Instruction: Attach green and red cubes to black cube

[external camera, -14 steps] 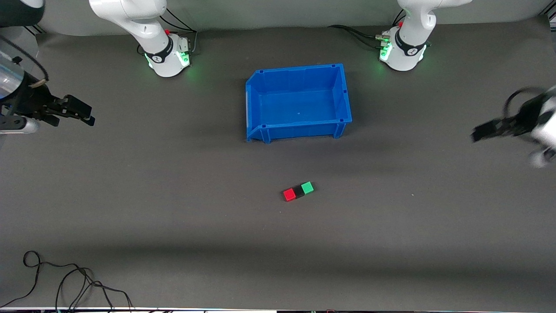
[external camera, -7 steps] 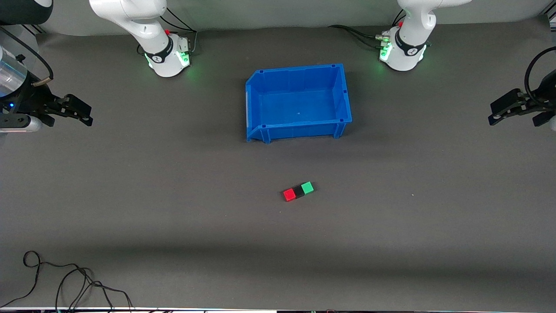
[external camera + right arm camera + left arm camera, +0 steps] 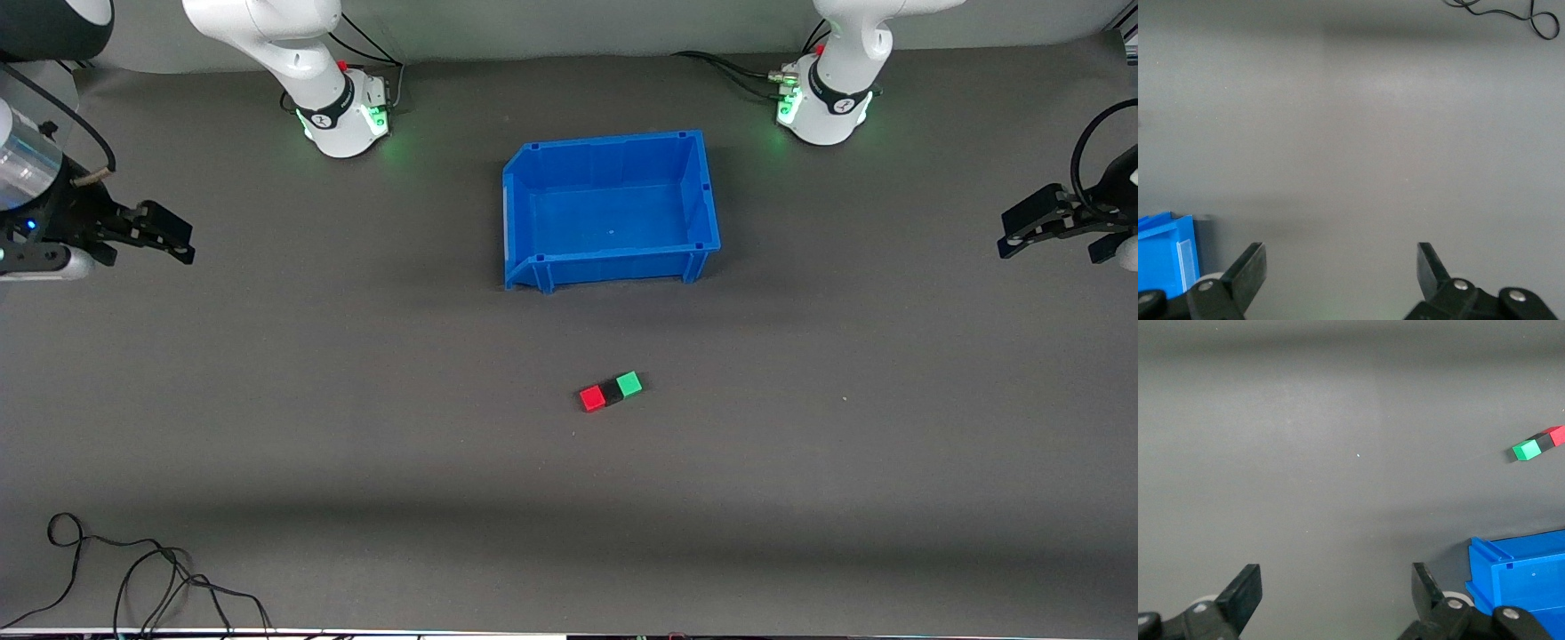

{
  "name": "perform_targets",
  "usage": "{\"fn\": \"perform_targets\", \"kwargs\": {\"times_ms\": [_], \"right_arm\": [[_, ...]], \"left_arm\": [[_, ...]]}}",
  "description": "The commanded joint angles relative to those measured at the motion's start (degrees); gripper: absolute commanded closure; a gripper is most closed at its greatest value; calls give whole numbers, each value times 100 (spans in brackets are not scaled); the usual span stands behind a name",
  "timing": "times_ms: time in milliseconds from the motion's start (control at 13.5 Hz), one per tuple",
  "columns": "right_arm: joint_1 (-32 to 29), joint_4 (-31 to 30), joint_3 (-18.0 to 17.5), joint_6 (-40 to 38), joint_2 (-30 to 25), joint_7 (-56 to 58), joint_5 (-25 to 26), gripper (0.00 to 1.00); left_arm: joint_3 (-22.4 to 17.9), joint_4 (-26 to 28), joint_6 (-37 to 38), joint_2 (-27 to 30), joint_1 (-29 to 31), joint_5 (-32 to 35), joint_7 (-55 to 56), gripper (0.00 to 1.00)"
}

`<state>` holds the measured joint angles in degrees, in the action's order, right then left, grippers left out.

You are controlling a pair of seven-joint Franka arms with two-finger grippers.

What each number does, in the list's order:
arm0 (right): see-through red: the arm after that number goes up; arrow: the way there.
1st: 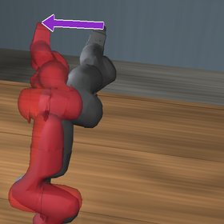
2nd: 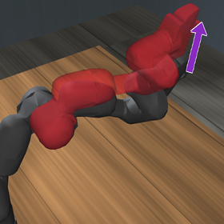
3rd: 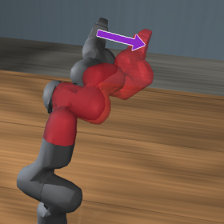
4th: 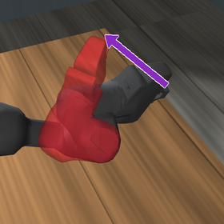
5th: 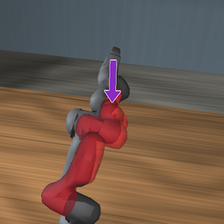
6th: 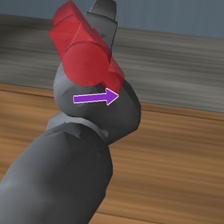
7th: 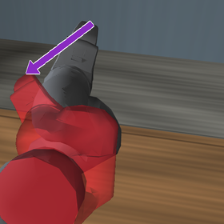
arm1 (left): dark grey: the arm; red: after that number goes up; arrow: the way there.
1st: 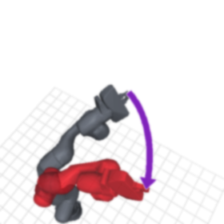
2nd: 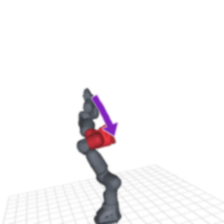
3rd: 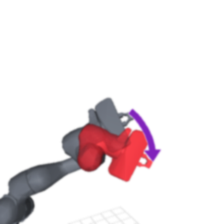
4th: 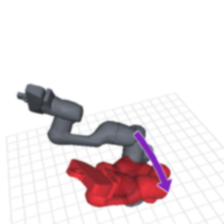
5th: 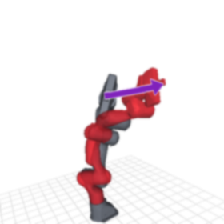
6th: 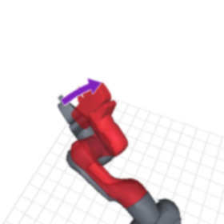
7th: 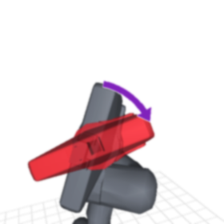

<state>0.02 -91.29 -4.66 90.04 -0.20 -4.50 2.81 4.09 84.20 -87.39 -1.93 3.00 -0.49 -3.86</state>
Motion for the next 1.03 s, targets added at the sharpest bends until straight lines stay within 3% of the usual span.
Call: {"fn": "perform_targets", "kwargs": {"times_ms": [0, 148, 960], "right_arm": [[42, 525, -17, -285, 372, 28, 106, 0], [33, 542, -17, -286, 381, 46, 106, 0], [33, 577, -17, -286, 398, 63, 106, 0]], "left_arm": [[-653, -26, 99, 52, -701, 58, -150, 0], [-865, -17, 204, 52, -958, 66, -150, 0], [-857, -26, 143, -36, -906, 58, -176, 0]]}}
